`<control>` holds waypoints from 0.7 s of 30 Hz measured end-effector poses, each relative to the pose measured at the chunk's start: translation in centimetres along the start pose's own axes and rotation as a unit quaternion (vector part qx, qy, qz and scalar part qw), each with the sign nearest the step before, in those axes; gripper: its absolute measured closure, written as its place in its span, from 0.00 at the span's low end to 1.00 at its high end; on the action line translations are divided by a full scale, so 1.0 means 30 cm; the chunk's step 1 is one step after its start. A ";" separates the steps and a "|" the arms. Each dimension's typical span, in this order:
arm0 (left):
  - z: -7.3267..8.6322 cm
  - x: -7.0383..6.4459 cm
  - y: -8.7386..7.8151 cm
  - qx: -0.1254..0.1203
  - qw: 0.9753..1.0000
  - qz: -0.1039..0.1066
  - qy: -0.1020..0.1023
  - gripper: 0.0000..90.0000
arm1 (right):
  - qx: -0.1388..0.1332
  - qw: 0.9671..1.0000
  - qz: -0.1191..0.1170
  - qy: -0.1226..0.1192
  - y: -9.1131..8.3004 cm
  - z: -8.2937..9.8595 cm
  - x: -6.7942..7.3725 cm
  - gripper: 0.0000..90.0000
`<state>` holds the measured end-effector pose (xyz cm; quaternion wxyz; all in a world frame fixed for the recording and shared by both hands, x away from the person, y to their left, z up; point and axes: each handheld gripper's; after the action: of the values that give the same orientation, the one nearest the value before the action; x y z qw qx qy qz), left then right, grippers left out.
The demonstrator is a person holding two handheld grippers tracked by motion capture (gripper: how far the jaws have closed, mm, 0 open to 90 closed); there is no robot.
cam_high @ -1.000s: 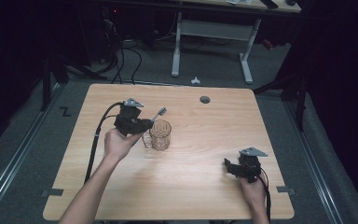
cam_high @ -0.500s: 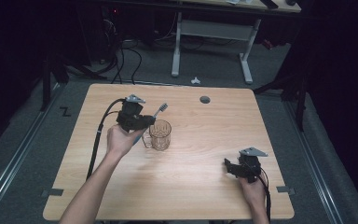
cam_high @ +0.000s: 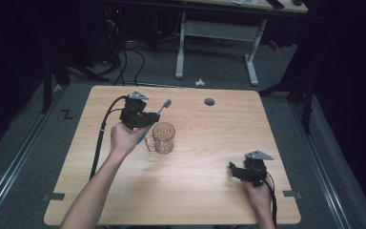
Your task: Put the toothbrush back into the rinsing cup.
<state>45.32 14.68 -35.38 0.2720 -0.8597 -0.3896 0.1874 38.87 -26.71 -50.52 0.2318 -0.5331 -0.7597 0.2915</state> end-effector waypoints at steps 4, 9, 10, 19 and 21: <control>-0.007 0.005 0.019 -0.003 1.000 0.003 -0.001 0.88 | 0.000 1.000 0.000 -0.001 0.000 0.000 0.000 0.29; -0.023 0.008 0.041 -0.008 1.000 -0.001 0.005 0.88 | 0.000 1.000 0.000 -0.001 0.000 0.000 0.000 0.29; -0.025 0.008 0.043 -0.011 1.000 -0.002 0.007 0.88 | 0.000 1.000 0.000 -0.001 0.000 0.000 0.000 0.29; -0.012 0.018 0.063 -0.042 0.999 0.011 0.004 0.88 | 0.000 1.000 0.000 0.000 0.000 0.000 0.000 0.29; -0.009 0.019 0.062 -0.048 0.999 0.011 0.003 0.88 | 0.000 1.000 0.000 0.000 0.000 0.000 0.000 0.29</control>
<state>46.86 14.01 -36.38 0.2297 -0.8765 -0.3880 0.1688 38.87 -26.71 -50.53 0.2318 -0.5334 -0.7595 0.2914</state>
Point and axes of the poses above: each handheld gripper's, and its own axes: y roughly forward along the jaws, z roughly out of its underside, x roughly to its left, and after that the axes turned 5 degrees about y, right-handed
